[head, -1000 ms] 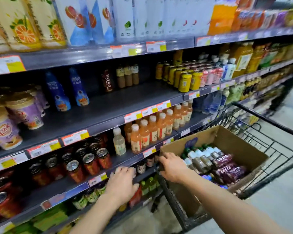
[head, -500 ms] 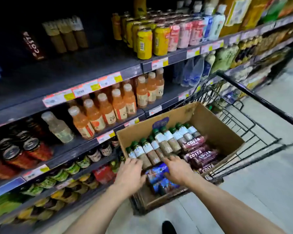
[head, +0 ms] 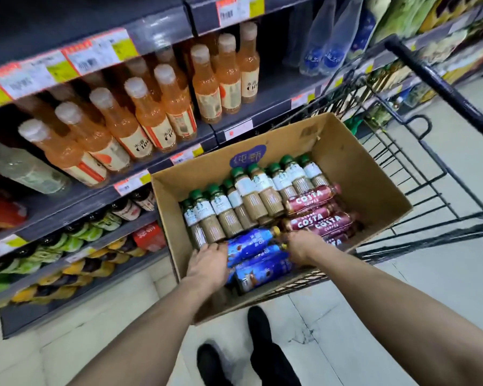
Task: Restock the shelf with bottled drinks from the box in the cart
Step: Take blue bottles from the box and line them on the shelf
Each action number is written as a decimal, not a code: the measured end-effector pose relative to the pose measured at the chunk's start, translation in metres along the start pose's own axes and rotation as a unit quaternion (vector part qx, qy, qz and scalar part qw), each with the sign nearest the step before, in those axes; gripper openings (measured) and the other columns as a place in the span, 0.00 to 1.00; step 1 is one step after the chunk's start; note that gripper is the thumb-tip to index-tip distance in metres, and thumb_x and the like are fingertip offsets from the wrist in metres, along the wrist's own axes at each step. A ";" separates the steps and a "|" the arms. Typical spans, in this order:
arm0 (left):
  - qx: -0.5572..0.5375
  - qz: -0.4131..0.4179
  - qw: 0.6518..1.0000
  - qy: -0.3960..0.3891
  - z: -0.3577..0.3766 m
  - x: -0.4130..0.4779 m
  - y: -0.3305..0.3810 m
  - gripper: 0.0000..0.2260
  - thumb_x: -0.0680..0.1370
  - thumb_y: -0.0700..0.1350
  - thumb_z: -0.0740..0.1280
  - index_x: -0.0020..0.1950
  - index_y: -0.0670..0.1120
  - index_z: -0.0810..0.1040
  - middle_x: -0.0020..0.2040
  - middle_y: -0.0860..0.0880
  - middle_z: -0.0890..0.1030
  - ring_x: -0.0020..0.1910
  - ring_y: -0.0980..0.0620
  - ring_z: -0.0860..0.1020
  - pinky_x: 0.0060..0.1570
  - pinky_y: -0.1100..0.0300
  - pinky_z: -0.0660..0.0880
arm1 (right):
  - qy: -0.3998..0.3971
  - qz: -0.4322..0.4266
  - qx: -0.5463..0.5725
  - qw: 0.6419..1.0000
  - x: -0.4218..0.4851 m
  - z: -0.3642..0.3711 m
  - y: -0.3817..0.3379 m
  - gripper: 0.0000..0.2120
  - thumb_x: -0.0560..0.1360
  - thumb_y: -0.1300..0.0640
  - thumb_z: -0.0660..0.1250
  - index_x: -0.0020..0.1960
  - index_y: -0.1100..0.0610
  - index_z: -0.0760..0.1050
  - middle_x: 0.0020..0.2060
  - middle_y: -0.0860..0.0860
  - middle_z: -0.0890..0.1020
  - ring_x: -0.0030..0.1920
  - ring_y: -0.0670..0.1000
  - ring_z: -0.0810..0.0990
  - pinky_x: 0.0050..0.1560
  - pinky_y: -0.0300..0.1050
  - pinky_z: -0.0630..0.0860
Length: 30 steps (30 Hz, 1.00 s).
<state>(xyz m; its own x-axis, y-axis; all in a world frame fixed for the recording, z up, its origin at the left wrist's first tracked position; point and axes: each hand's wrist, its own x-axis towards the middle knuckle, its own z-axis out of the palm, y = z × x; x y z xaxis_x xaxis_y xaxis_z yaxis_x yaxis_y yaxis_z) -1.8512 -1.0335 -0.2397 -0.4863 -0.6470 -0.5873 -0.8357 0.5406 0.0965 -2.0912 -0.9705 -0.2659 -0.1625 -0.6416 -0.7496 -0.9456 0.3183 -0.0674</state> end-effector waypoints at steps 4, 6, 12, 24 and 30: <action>-0.026 -0.025 0.999 0.006 0.010 0.025 -0.001 0.20 0.78 0.45 0.65 0.69 0.45 0.68 0.68 0.45 0.72 0.68 0.43 0.70 0.64 0.47 0.71 | -0.056 0.009 -0.020 0.998 0.027 0.014 0.012 0.18 0.76 0.57 0.66 0.65 0.61 0.75 0.62 0.60 0.81 0.62 0.60 0.79 0.63 0.52 0.76; -0.033 -0.025 0.999 0.008 0.013 0.036 0.001 0.19 0.78 0.45 0.65 0.69 0.44 0.68 0.68 0.44 0.73 0.67 0.42 0.71 0.63 0.48 0.71 | -0.084 0.008 -0.035 0.996 0.037 0.018 0.015 0.20 0.74 0.58 0.68 0.65 0.62 0.75 0.63 0.60 0.80 0.63 0.60 0.79 0.64 0.52 0.76; -0.049 -0.030 0.998 -0.020 0.034 0.052 0.011 0.26 0.77 0.52 0.70 0.70 0.43 0.67 0.67 0.43 0.73 0.67 0.42 0.71 0.65 0.51 0.68 | -0.145 0.001 -0.066 0.987 0.059 0.022 0.016 0.19 0.76 0.59 0.66 0.65 0.63 0.76 0.64 0.60 0.80 0.63 0.60 0.79 0.65 0.54 0.76; -0.094 -0.063 0.994 -0.001 0.039 0.030 -0.004 0.31 0.77 0.53 0.70 0.75 0.43 0.64 0.68 0.43 0.73 0.67 0.42 0.72 0.67 0.52 0.69 | -0.139 -0.003 0.042 0.989 0.019 -0.021 0.027 0.24 0.69 0.55 0.79 0.63 0.56 0.78 0.55 0.53 0.83 0.55 0.56 0.81 0.58 0.52 0.78; -0.178 -0.058 0.981 0.040 0.009 0.001 -0.005 0.22 0.76 0.52 0.70 0.65 0.43 0.72 0.62 0.42 0.77 0.62 0.41 0.76 0.62 0.51 0.72 | -0.044 -0.047 0.288 0.956 -0.024 -0.028 0.029 0.15 0.69 0.52 0.80 0.51 0.54 0.80 0.43 0.50 0.84 0.45 0.49 0.81 0.43 0.42 0.76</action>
<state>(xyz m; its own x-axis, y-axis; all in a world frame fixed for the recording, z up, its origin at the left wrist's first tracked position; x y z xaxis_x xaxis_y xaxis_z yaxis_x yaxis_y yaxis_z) -1.8450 -1.0321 -0.2486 -0.3894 -0.7413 -0.5467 -0.9157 0.2476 0.3165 -2.1223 -0.9657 -0.2318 -0.0368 -0.6327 -0.7735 -0.6393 0.6098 -0.4684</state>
